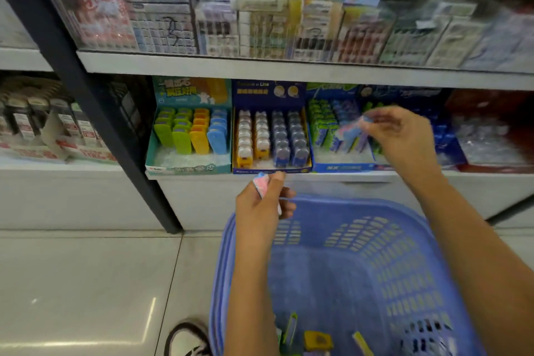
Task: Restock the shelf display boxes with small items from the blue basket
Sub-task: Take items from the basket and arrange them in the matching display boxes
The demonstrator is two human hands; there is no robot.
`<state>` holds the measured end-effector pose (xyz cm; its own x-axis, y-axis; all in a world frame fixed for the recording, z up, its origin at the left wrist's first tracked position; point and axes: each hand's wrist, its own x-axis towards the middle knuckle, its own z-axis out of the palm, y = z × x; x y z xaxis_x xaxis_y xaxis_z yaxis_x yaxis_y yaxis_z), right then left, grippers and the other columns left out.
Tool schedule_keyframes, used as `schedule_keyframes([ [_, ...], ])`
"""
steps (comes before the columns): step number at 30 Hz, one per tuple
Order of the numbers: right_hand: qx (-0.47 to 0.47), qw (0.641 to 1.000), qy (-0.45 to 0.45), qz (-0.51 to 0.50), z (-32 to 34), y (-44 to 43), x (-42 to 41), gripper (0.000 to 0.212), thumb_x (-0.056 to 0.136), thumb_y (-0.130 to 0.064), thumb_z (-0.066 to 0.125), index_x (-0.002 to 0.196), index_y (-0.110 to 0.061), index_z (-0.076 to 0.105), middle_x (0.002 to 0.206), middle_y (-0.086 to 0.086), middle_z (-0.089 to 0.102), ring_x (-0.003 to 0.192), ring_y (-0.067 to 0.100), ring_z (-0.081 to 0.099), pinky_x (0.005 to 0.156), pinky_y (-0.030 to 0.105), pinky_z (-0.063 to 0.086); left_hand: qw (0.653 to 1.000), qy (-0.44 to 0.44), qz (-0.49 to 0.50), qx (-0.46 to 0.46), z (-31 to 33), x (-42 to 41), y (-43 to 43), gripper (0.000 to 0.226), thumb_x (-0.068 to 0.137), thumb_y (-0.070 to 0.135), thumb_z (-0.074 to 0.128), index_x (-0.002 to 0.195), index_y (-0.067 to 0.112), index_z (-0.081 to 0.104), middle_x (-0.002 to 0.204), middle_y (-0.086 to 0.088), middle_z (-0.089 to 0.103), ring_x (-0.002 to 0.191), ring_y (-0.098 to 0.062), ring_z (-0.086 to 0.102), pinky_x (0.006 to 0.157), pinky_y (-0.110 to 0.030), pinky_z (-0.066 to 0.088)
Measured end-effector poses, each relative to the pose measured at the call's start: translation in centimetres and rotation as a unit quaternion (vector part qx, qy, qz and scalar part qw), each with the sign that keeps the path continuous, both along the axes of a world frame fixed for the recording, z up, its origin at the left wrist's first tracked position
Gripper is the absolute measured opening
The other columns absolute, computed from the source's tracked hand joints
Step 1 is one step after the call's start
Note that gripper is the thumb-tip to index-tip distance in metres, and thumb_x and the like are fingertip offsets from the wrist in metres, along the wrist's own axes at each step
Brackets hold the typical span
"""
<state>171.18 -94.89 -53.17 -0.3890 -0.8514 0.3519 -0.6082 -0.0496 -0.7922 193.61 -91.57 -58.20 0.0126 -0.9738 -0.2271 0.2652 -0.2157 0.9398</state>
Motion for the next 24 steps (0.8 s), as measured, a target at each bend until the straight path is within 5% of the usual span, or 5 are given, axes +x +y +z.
schedule_keyframes([
  [7,0.117,0.973,0.181,0.084,-1.1,-2.3,-3.9,0.017,0.083,-0.010,0.069,0.100,-0.007,0.069,0.081,-0.003,0.061,0.079,0.013,0.059,0.066,-0.005,0.035,0.996,-0.081,-0.039,-0.012,-0.4,-1.5,-0.1,0.031,0.092,0.039,0.055,0.076,0.014,0.065,0.049,0.007,0.050,0.041,-0.006,0.042,0.040,-0.018,0.034],
  [12,0.149,0.963,0.187,0.127,-0.8,-3.3,-4.2,0.018,0.083,-0.008,0.069,0.101,-0.007,0.069,0.085,0.005,0.063,0.077,0.013,0.058,0.065,-0.006,0.038,0.996,-0.001,-0.050,0.079,-0.1,-2.6,-1.2,0.046,0.101,0.042,0.032,0.083,0.017,0.067,0.047,0.004,0.053,0.036,-0.008,0.044,0.036,-0.018,0.032],
  [17,0.140,0.960,0.195,0.141,-1.3,-3.5,-3.4,0.024,0.074,-0.002,0.076,0.098,0.000,0.071,0.097,0.015,0.062,0.076,0.017,0.059,0.081,0.022,0.053,0.980,0.110,-0.065,0.150,-0.2,-4.0,-2.0,0.033,0.099,0.013,0.031,0.103,-0.001,0.061,0.059,-0.004,0.061,0.041,-0.011,0.054,0.034,-0.018,0.039],
  [20,0.127,0.976,0.150,0.093,-2.1,-3.2,-3.1,0.028,0.073,0.000,0.077,0.098,0.000,0.065,0.088,0.012,0.062,0.064,0.005,0.052,0.062,0.001,0.044,0.980,0.128,-0.070,0.134,-0.5,-4.1,-1.5,0.027,0.099,0.007,0.038,0.119,0.001,0.055,0.088,-0.008,0.063,0.071,-0.016,0.062,0.049,-0.021,0.054],
  [24,0.083,0.982,0.161,0.060,-1.6,-2.1,-2.0,0.028,0.077,-0.012,0.075,0.100,-0.009,0.060,0.087,0.001,0.057,0.065,0.007,0.052,0.066,0.017,0.048,0.988,0.092,-0.104,0.069,-1.0,-3.9,-0.5,0.024,0.098,0.007,0.046,0.118,0.011,0.057,0.099,-0.004,0.066,0.090,-0.017,0.064,0.073,-0.024,0.059],
])
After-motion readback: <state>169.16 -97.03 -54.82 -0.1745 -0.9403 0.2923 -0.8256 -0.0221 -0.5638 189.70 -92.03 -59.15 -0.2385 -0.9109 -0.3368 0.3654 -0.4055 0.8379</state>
